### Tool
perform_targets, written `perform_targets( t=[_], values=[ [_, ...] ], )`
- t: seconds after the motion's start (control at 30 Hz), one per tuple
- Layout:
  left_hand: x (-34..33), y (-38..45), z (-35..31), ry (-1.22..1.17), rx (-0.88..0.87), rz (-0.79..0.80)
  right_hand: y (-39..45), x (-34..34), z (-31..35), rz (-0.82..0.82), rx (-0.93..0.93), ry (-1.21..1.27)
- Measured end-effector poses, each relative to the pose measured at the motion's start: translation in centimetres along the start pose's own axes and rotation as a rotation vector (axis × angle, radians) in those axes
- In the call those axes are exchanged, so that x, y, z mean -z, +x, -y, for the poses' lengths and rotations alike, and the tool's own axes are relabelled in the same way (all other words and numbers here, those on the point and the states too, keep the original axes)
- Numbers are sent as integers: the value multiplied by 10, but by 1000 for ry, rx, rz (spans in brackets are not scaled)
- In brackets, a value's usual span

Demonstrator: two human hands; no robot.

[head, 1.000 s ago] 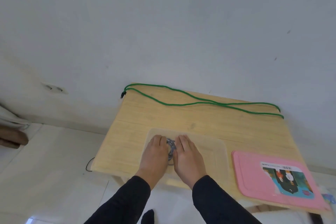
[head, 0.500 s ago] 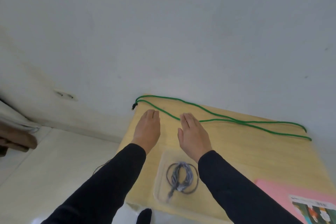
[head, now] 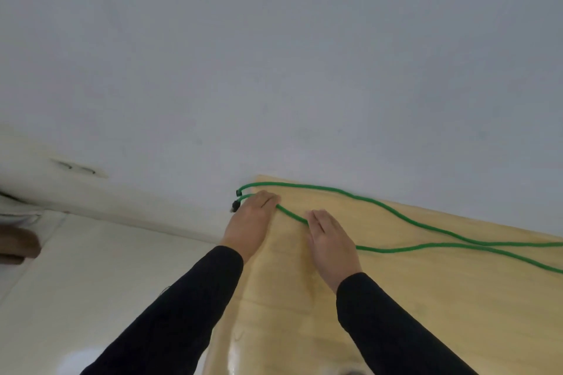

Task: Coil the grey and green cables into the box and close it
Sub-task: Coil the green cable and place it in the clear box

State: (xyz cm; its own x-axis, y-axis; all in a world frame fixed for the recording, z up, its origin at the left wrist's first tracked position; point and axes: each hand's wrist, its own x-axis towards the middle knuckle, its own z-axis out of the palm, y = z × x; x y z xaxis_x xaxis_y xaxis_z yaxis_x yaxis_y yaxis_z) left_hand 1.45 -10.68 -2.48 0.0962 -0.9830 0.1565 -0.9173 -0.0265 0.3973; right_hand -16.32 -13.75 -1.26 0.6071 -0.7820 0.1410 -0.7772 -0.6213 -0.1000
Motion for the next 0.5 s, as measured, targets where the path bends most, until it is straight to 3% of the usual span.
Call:
perform_targets(
  t=[0.37,0.5],
  values=[
    [-11,16,15,-196,-20,-65,6,-15,-16,23,-27,53],
    [7,21,7,-242,6,-107,12,15,-29,-73,34,95]
  ],
)
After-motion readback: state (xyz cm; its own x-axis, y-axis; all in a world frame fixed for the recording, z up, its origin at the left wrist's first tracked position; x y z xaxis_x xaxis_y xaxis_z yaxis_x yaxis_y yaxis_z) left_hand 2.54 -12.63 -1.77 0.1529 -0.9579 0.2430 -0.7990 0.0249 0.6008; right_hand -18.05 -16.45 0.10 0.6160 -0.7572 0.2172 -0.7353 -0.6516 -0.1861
